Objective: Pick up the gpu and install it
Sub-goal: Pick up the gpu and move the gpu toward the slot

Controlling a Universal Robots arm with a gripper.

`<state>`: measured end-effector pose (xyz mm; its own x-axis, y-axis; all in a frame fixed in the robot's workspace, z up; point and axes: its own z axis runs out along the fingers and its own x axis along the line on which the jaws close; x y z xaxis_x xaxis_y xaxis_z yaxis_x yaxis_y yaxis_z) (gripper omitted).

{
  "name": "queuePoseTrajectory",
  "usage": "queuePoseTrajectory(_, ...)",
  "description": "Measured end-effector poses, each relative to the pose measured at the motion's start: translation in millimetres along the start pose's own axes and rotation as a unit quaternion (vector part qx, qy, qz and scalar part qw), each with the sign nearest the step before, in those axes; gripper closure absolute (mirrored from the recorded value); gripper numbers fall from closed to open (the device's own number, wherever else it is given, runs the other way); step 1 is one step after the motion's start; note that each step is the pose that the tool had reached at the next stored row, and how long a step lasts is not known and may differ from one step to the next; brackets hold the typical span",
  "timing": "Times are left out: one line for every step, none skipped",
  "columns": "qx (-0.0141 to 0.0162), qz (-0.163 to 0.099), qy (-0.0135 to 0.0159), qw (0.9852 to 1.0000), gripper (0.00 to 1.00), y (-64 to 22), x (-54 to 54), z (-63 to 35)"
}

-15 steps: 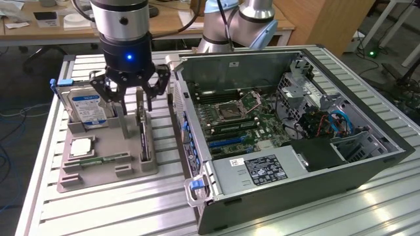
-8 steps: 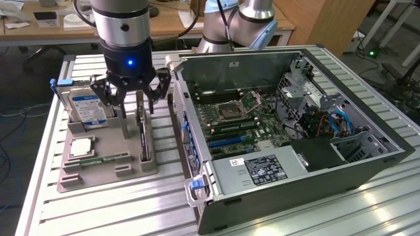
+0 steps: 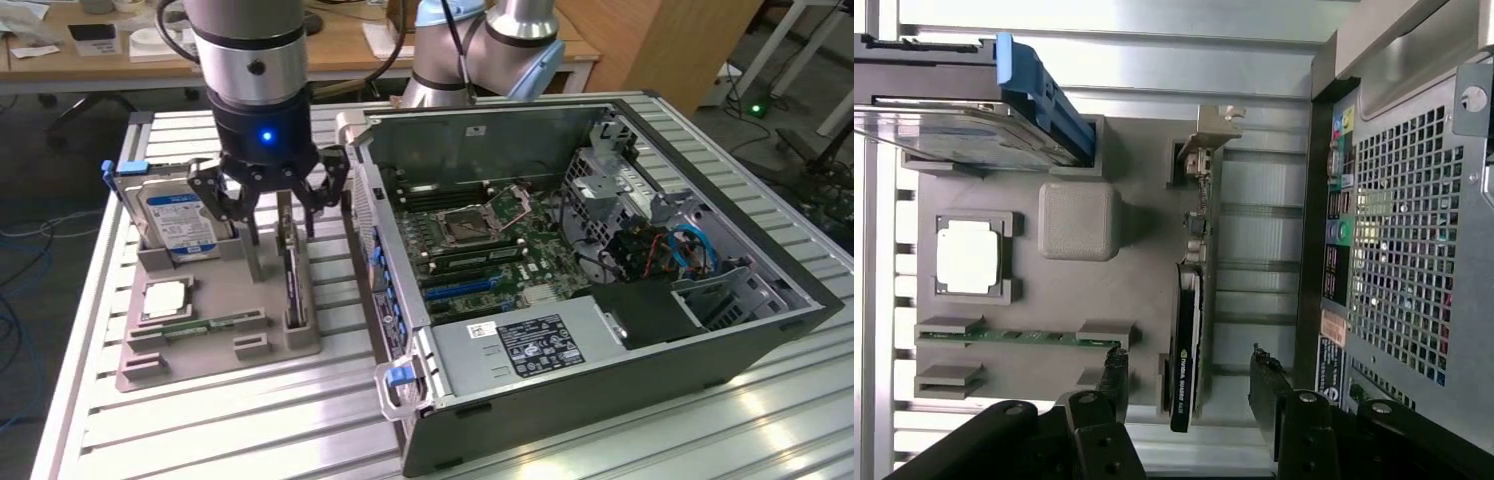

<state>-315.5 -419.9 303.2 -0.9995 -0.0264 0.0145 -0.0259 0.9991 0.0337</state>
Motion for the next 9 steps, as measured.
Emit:
queuePoseTrajectory(0.0000,0.000,0.0000,1.0000,0.39,0.1,-0.2,0.9)
queuePoseTrajectory(0.0001,0.000,0.0001,1.0000,0.39,0.2,-0.4,1.7)
queuePoseTrajectory(0.0000,0.000,0.0000,1.0000,0.39,0.3,-0.5,2.6)
queuePoseTrajectory(0.0001,0.000,0.0000,1.0000,0.39,0.9,-0.7,3.4)
queuePoseTrajectory(0.0001,0.000,0.0001,1.0000,0.39,1.4,-0.8,4.1)
queuePoseTrajectory(0.0001,0.000,0.0000,1.0000,0.39,1.6,-1.0,5.0)
queuePoseTrajectory(0.0001,0.000,0.0000,1.0000,0.39,1.6,-1.2,6.0)
queuePoseTrajectory(0.0001,0.000,0.0000,1.0000,0.39,1.7,-1.2,7.1)
queuePoseTrajectory(0.0001,0.000,0.0000,1.0000,0.39,1.8,-1.3,8.4)
